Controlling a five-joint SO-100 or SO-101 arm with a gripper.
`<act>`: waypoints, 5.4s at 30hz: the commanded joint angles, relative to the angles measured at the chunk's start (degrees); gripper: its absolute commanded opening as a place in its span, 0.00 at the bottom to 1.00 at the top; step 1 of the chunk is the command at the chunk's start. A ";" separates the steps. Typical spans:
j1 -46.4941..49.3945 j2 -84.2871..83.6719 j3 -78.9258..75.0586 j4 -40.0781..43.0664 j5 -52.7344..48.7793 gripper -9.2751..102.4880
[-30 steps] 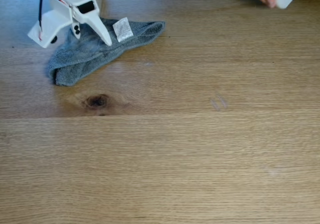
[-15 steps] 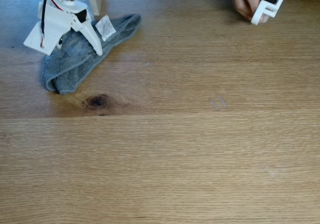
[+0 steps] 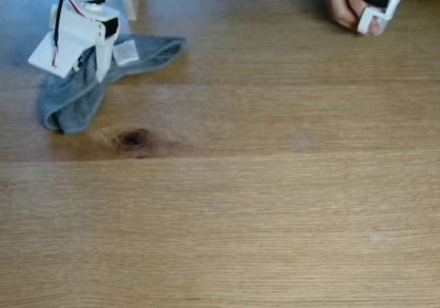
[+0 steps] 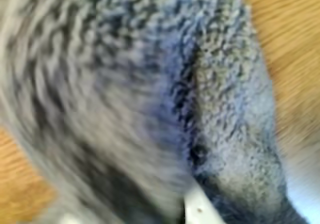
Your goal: Clean the area in front of the robot
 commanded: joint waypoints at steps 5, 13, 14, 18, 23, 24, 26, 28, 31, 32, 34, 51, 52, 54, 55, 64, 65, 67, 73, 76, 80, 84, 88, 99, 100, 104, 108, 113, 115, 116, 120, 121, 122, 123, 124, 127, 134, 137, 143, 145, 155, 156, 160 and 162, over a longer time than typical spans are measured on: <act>-3.25 13.62 -0.88 8.44 9.23 0.08; -10.28 44.03 -0.88 32.26 14.77 0.08; -11.60 47.37 -0.97 36.04 15.56 0.08; -17.75 58.01 -0.97 49.48 18.19 0.08; -27.16 65.57 -0.88 61.70 21.18 0.09; -29.27 66.62 -0.88 63.63 21.53 0.10; -33.75 67.94 -0.79 66.97 22.76 0.10; -37.79 67.85 -0.79 68.12 23.91 0.08; -45.18 67.24 -0.79 67.41 25.84 0.08; -48.08 66.80 -0.79 66.45 26.72 0.08; -54.58 65.21 -0.26 64.25 27.33 0.08; -65.65 25.84 19.07 11.87 28.65 0.08; -66.45 24.87 19.86 10.55 29.53 0.08; -68.29 23.47 21.18 8.26 31.73 0.08; -69.26 22.94 21.71 7.12 32.70 0.08; -72.60 17.58 21.71 -3.52 37.44 0.08; -71.72 17.23 21.71 -5.01 37.62 0.08; -69.70 16.17 21.62 -8.79 36.56 0.08; -57.57 11.25 21.62 -19.16 28.48 0.08; -50.54 10.20 21.62 -19.34 23.91 0.08; -42.36 10.46 21.71 -13.71 20.39 0.08; -34.37 12.48 21.71 -5.01 18.81 0.08; -28.65 15.64 21.80 8.61 19.86 0.08; -47.02 20.57 21.80 15.82 25.84 0.08; -48.96 20.74 21.71 14.59 25.66 0.08; -55.37 19.60 21.71 7.65 24.70 0.08; -53.96 14.06 21.71 -5.45 22.94 0.08; -42.28 8.35 21.62 -23.64 14.85 0.08; -37.44 7.38 21.62 -27.16 11.69 0.08; -35.07 7.21 21.62 -27.60 10.55 0.08; -26.63 8.00 21.62 -25.05 8.70 0.08; -24.70 8.53 21.62 -23.91 8.61 0.08; -22.76 9.49 21.62 -22.59 8.79 0.08; -20.83 10.63 21.62 -21.01 8.88 0.08; -19.07 12.22 21.62 -19.42 9.14 0.08; -13.97 19.69 21.62 -12.39 9.32 0.08; -13.27 35.51 21.62 3.69 11.34 0.08; -19.60 33.66 22.32 5.10 14.68 0.08; -37.09 33.57 21.97 4.22 22.68 0.08; -42.36 38.23 21.71 6.15 24.70 0.08; -68.03 56.07 21.53 8.17 22.06 0.08; -69.52 55.46 21.45 6.94 21.36 0.08; -74.18 48.34 15.12 8.96 20.13 0.08; -75.50 43.15 9.23 10.99 21.36 0.08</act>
